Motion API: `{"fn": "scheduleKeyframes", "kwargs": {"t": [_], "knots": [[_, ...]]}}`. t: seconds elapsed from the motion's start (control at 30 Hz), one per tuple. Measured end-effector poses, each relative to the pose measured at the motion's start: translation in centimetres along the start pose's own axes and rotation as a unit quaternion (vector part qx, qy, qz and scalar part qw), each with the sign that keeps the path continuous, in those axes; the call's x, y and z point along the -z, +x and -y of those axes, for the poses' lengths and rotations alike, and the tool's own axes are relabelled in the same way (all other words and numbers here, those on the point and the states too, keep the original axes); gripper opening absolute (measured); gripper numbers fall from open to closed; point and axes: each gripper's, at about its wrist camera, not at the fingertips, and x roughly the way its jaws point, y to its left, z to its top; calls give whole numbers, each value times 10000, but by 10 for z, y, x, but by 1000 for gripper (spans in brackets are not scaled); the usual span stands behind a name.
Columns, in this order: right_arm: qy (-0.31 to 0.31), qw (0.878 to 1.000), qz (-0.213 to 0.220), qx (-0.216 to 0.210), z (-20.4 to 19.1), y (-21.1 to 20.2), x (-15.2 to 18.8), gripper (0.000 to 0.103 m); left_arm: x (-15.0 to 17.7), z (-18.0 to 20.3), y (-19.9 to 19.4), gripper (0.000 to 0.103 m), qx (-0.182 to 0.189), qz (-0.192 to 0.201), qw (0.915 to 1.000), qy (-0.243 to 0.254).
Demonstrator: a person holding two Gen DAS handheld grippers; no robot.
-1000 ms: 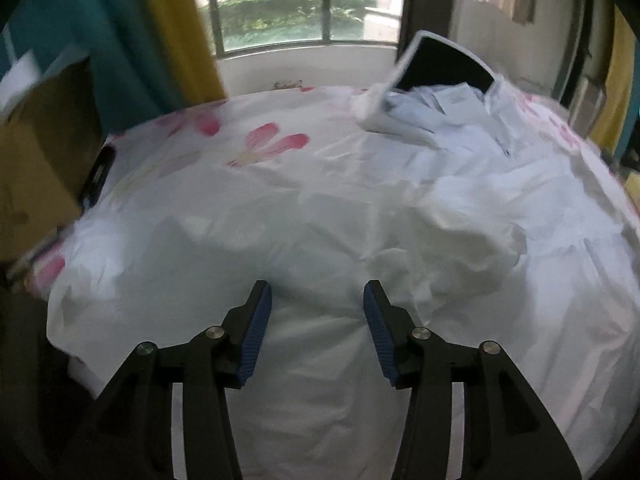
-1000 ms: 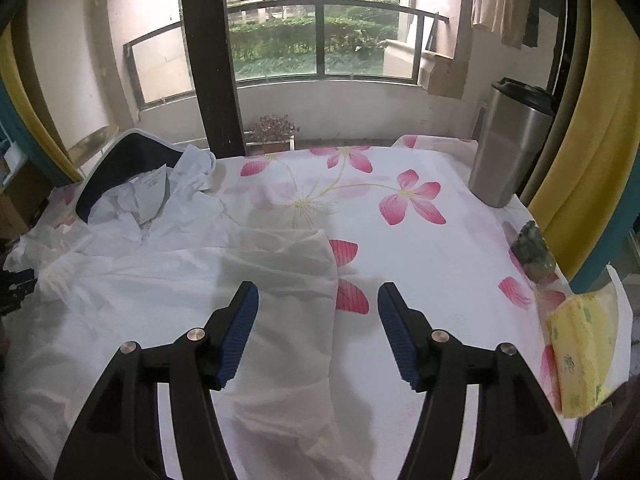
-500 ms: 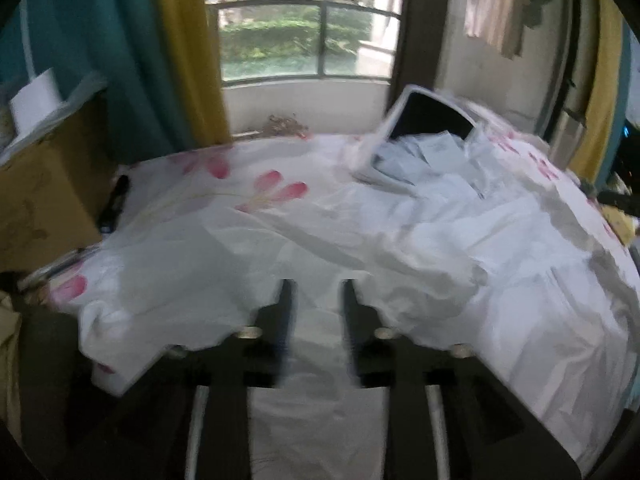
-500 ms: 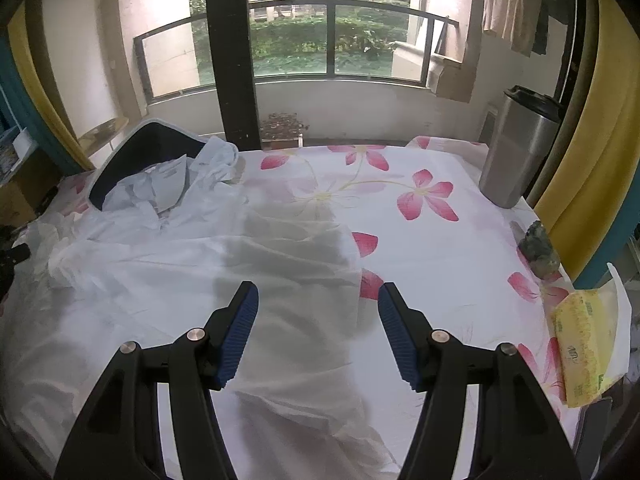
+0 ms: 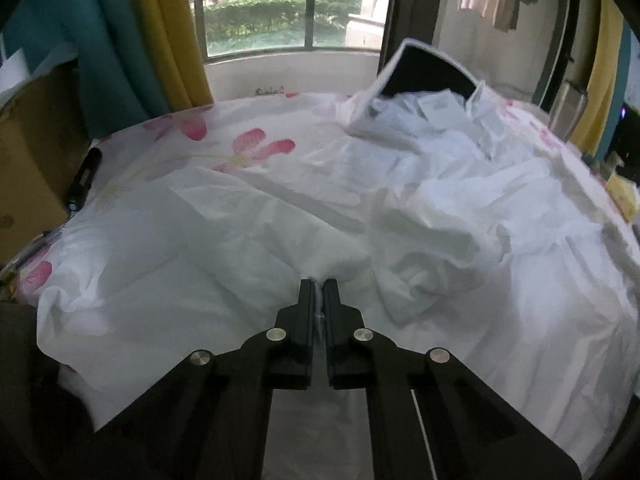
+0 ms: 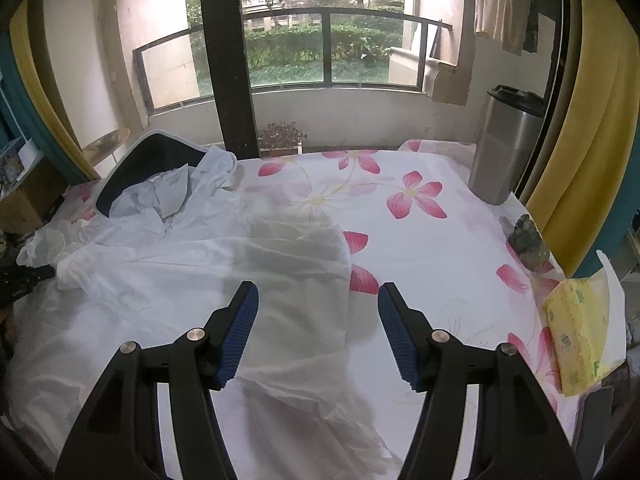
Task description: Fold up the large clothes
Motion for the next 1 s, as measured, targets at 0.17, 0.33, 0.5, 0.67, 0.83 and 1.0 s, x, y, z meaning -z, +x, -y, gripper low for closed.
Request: {"fn": "scheduleKeyframes", "kwargs": {"t": [0.17, 0.33, 0.5, 0.67, 0.83, 1.0], "knots": [[-69, 9999, 1, -107, -4, -1, 2, 63, -14, -5, -36, 5, -51, 556, 9983, -185], [-37, 9997, 65, -244, -3, -4, 4, 63, -38, -2, -75, 5, 181, 1074, 9934, -368], [47, 9992, 162, -369, 1, -8, 9, 63, -69, 16, -108, 5, 702, 1569, 9833, -596], [176, 9977, 267, -593, 5, -14, 19, 63, -99, 55, -130, 5, 990, 1822, 9775, -384], [319, 9962, 278, -766, 14, -11, 29, 63, -119, 95, -143, 5, 942, 1871, 9778, -80], [481, 9939, 362, -923, 25, -15, 39, 63, -139, 126, -155, 5, 1088, 1915, 9754, 8]]}}
